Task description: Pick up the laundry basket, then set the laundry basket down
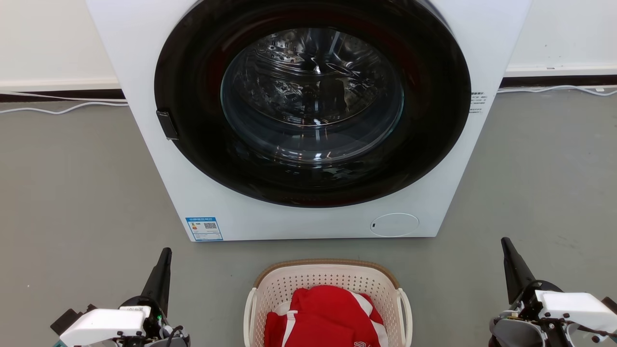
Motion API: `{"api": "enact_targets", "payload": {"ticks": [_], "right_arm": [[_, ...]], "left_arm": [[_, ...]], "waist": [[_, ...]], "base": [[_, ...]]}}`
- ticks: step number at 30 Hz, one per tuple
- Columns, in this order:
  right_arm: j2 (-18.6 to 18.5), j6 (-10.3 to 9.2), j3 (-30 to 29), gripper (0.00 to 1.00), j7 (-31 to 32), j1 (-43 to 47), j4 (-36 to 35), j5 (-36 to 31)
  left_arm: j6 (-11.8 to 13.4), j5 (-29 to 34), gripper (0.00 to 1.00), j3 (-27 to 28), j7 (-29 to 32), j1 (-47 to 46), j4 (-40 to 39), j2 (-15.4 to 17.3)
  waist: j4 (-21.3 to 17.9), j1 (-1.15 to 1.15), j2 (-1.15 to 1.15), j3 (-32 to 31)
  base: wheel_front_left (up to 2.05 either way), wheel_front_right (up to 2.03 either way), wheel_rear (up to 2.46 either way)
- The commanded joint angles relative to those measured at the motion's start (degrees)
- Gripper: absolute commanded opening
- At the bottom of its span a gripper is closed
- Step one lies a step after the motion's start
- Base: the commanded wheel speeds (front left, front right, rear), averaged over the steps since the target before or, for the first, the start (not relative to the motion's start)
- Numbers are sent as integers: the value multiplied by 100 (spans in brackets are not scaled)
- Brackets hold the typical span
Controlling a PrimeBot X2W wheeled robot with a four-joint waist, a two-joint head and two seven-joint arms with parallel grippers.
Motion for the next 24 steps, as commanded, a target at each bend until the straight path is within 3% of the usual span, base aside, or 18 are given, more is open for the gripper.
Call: {"api": "enact_targets", "payload": {"ticks": [1, 24], "right_arm": [[-17, 42, 104, 0, 59, -236, -150, -12], [-17, 42, 104, 0, 59, -236, -150, -12]], "left_arm": [[-59, 10, 0, 167, 35, -318, -123, 60], [-59, 10, 0, 167, 35, -318, -123, 60]], "waist": [[0, 0, 0, 0], [0, 0, 0, 0]], "base": [[0, 0, 0], [0, 0, 0]]}}
